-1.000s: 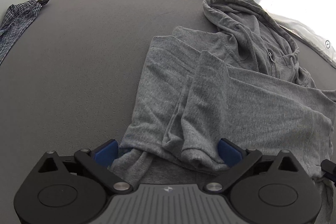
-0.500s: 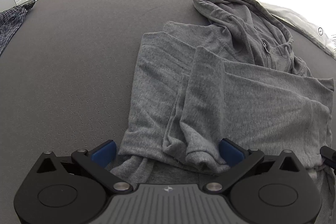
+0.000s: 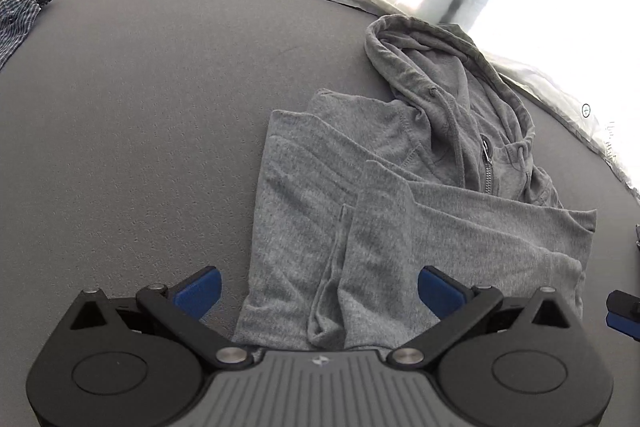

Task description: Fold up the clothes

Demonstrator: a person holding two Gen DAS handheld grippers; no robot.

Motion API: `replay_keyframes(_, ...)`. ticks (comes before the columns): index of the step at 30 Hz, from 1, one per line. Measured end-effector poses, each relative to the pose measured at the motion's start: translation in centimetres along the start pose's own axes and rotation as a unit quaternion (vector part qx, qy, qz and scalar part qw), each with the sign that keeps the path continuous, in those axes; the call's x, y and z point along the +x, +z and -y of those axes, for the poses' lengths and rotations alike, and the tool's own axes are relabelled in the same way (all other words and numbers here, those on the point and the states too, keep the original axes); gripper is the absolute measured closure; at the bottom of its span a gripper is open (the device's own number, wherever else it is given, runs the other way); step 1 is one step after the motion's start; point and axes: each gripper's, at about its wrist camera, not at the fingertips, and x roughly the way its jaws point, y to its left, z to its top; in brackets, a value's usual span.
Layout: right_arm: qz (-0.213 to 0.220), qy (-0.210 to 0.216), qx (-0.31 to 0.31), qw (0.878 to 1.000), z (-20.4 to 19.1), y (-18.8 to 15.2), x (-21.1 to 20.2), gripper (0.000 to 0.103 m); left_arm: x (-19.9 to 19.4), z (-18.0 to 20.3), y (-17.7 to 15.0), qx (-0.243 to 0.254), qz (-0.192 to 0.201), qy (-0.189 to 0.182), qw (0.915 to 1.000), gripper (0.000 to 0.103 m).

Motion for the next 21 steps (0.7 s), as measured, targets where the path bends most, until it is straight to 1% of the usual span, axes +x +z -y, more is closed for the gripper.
replay_keyframes(1, 0.011, 0.002, -0.007, 1.000, -0.3, 1.0, -0.1, 0.021, -0.4, -0.2, 0.8, -0.003, 0.018, -0.002, 0.9998, 0.000)
replay_keyframes(2, 0.023, 0.005, -0.013, 1.000, -0.6, 2.0, -0.2, 0.008, -0.4, -0.2, 1.8, 0.001, 0.031, 0.003, 0.9995, 0.000)
replay_keyframes(3, 0.038, 0.005, -0.017, 0.999, -0.8, 3.1, -0.1, 0.001, -0.2, 0.0, 2.8, 0.009, 0.043, 0.012, 0.9989, 0.000)
replay_keyframes(6, 0.070, -0.019, -0.047, 0.996, -1.6, 6.5, 1.8, 0.001, 1.3, 0.8, 5.7, 0.042, 0.070, 0.045, 0.9957, 0.000)
replay_keyframes(9, 0.072, -0.065, -0.099, 0.990, -2.7, 9.4, 5.3, 0.000, 3.7, 2.1, 8.5, 0.086, 0.082, 0.071, 0.9904, 0.000)
replay_keyframes(12, 0.076, -0.107, -0.155, 0.979, -3.9, 12.1, 9.0, 0.000, 6.0, 2.6, 11.2, 0.084, 0.088, 0.062, 0.9907, 0.000)
replay_keyframes(14, 0.078, -0.126, -0.187, 0.971, -4.5, 13.3, 11.2, 0.000, 7.6, 3.3, 13.1, 0.076, 0.092, 0.058, 0.9911, 0.000)
replay_keyframes(17, 0.084, -0.141, -0.215, 0.963, -5.2, 14.9, 13.8, 0.000, 10.1, 4.7, 15.4, 0.091, 0.103, 0.064, 0.9885, 0.000)
replay_keyframes(21, 0.092, -0.151, -0.238, 0.955, -5.7, 16.7, 16.6, 0.000, 13.1, 6.3, 17.6, 0.120, 0.098, 0.046, 0.9868, 0.000)
